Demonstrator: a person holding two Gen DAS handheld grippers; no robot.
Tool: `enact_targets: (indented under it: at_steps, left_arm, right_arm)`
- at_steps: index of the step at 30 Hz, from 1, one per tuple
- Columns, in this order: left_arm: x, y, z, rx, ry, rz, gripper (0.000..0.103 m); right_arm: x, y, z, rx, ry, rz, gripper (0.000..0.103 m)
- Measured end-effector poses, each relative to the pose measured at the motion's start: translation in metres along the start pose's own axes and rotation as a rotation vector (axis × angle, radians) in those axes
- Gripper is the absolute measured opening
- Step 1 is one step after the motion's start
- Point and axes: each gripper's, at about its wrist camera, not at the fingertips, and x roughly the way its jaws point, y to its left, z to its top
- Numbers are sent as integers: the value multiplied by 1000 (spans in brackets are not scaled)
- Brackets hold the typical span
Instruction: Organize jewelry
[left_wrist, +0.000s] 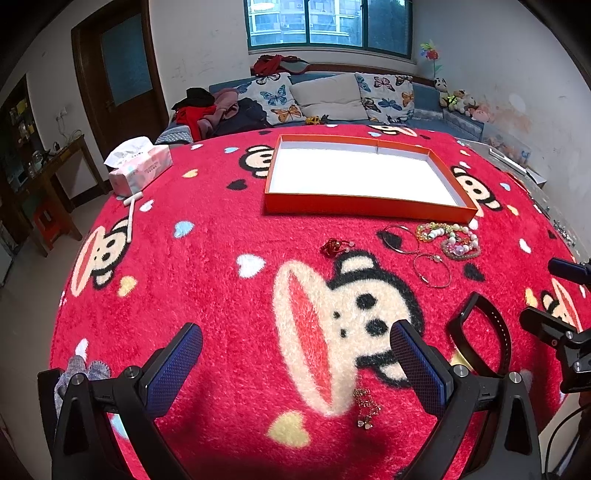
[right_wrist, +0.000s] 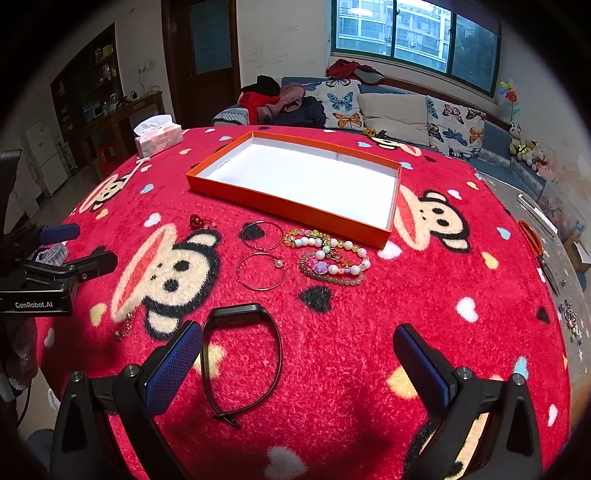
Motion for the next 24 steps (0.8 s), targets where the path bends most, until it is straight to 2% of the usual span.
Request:
enact_targets:
  at_steps: [14,24]
  left_arm:
    - [3,0,0,15,37,-29,103]
    - [2,4,-7,53,41,-24,103]
  right_arm:
    - [4,3,-1,-18,5,22,103]
    - [12,10,-3,-44,25,97,103]
